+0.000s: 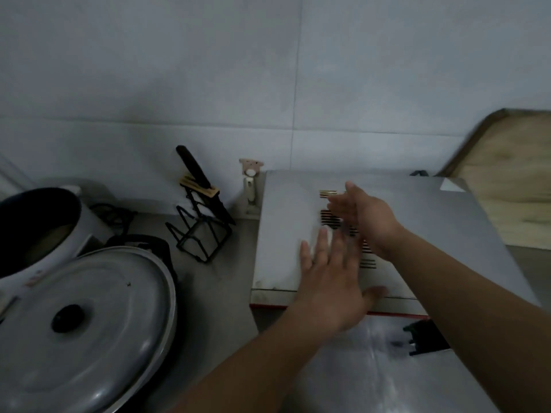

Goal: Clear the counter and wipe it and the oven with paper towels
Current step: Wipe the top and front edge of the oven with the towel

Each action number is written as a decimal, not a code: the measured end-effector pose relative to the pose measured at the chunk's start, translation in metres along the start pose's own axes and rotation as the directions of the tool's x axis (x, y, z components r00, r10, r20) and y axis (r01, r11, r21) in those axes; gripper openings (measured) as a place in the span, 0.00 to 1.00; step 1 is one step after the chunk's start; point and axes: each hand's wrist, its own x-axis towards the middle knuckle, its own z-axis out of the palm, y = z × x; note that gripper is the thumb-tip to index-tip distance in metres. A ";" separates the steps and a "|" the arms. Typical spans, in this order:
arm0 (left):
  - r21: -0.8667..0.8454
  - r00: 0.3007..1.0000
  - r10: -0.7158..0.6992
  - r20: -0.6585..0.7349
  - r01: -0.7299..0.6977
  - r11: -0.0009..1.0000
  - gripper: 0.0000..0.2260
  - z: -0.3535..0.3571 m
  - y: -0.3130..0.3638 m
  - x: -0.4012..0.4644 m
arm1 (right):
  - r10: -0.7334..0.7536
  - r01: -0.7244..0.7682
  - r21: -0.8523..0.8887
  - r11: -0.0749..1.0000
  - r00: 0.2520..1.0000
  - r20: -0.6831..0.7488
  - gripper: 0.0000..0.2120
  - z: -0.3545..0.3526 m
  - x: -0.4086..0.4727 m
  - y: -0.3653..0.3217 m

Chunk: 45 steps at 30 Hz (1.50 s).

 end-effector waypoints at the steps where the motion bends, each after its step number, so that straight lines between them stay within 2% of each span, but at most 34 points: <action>1: 0.021 1.000 0.013 0.012 -0.013 1.000 0.40 -0.002 0.006 0.007 | -0.015 0.015 -0.008 1.000 0.999 -0.043 0.21 -0.010 -0.003 0.000; 4: 0.006 1.000 0.015 -0.013 -0.015 1.000 0.37 -0.011 0.013 0.022 | -0.060 0.049 -0.063 0.997 0.980 -0.189 0.22 -0.043 -0.007 0.005; 7: -0.068 0.983 0.006 -0.186 -0.019 0.998 0.32 -0.028 0.001 0.031 | -0.111 0.056 -0.190 0.980 0.949 -0.295 0.25 -0.064 -0.008 0.012; 9: -0.109 0.950 -0.074 -0.303 0.043 0.993 0.30 -0.042 -0.015 0.034 | -0.155 0.041 -0.336 0.941 0.935 -0.320 0.24 -0.066 -0.011 0.016; 11: -0.142 0.917 -0.177 -0.356 0.134 0.981 0.29 -0.055 -0.035 0.038 | -0.207 0.045 -0.491 0.870 0.937 -0.281 0.22 -0.055 -0.017 0.019; 15: -0.133 0.917 -0.252 -0.309 0.221 0.966 0.29 -0.059 -0.072 0.044 | -0.275 0.137 -0.780 0.610 0.960 -0.047 0.23 -0.011 -0.030 0.029; 17: -0.072 0.946 -0.237 -0.221 0.226 0.971 0.30 -0.047 -0.083 0.045 | -0.277 0.133 -0.870 0.475 0.961 -0.004 0.27 0.009 -0.033 0.039; 19: 0.002 0.968 -0.215 -0.134 0.217 0.976 0.32 -0.034 -0.090 0.047 | -0.253 0.081 -0.910 0.407 0.967 -0.027 0.30 0.025 -0.035 0.049; 25: 0.082 0.994 -0.108 -0.031 0.110 0.991 0.33 -0.032 -0.099 0.063 | -0.274 -0.022 -0.915 0.402 0.951 -0.143 0.28 0.049 -0.056 0.066; 30: 0.141 0.999 -0.044 -0.006 0.045 0.989 0.40 -0.030 -0.100 0.066 | -0.287 -0.007 -0.917 0.399 0.949 -0.132 0.26 0.068 -0.083 0.075; 33: 0.166 1.000 0.011 0.027 -0.015 0.986 0.40 -0.033 -0.103 0.068 | -0.272 -0.032 -0.926 0.376 0.952 -0.144 0.30 0.067 -0.091 0.078; 35: 0.194 0.997 0.065 0.033 -0.070 0.979 0.39 -0.032 -0.105 0.067 | -0.273 -0.037 -0.933 0.357 0.952 -0.142 0.30 0.064 -0.093 0.079; 38: 0.241 0.989 0.141 0.045 -0.148 0.959 0.37 -0.032 -0.107 0.065 | -0.316 -0.037 -0.919 0.392 0.933 -0.173 0.26 0.054 -0.098 0.085; 42: 0.289 0.981 0.163 0.104 -0.186 0.939 0.36 -0.036 -0.106 0.063 | -0.323 -0.056 -0.901 0.430 0.923 -0.211 0.26 0.023 -0.113 0.099; 45: 0.324 0.976 0.158 0.151 -0.200 0.925 0.35 -0.040 -0.103 0.065 | -0.385 -0.075 -0.884 0.461 0.881 -0.275 0.25 -0.003 -0.127 0.115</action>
